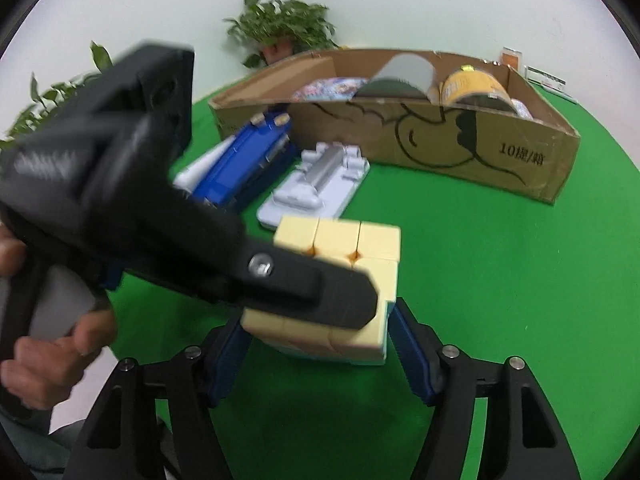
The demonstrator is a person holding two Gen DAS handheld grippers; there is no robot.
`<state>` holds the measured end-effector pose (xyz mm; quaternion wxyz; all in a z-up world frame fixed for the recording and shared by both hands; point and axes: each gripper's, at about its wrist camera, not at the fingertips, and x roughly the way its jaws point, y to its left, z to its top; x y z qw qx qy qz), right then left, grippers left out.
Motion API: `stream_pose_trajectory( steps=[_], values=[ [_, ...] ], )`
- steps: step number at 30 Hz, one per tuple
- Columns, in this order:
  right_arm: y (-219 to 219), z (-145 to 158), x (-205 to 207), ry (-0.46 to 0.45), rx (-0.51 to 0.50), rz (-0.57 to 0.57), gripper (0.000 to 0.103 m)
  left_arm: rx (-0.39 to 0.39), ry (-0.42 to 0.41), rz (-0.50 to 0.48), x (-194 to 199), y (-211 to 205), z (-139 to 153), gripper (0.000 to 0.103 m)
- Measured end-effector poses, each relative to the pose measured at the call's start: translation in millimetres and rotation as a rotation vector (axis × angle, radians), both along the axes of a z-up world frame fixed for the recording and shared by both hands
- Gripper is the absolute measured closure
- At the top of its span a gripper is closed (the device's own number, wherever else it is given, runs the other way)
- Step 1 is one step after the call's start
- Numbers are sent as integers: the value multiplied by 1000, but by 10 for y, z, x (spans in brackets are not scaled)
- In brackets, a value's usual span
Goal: Organize rigid objects
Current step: 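Carry the Rubik's cube into the box onto the game box and release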
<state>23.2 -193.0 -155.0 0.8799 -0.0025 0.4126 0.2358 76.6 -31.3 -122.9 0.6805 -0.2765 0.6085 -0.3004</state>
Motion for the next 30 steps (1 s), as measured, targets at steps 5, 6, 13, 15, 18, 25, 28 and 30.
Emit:
stream_pose_trajectory(
  steps=[5,6,13,15,18,25,28,30],
  values=[
    [36,-36,32,1,-9,-31,41,6,-2,13,-10,52,-11,30],
    [48,-38,32,-2,-14,-31,41,10,-8,11,-18,49,-6,30],
    [110,87,6,-63,-20,-49,42,47,-111,6,-69,108,250,30],
    [120,206,6,-99,-9,-51,42,58,-159,9,-71,136,385,30],
    [162,362,39,-146,7,-47,42,75,-227,24,-45,209,590,30],
    [376,762,290,-253,-2,-24,42,96,-346,55,126,331,1043,30],
    [509,915,452,-279,-12,-16,42,114,-388,65,299,403,1212,30],
    [596,1011,592,-289,-12,-12,42,124,-409,74,409,478,1310,30]
  ],
)
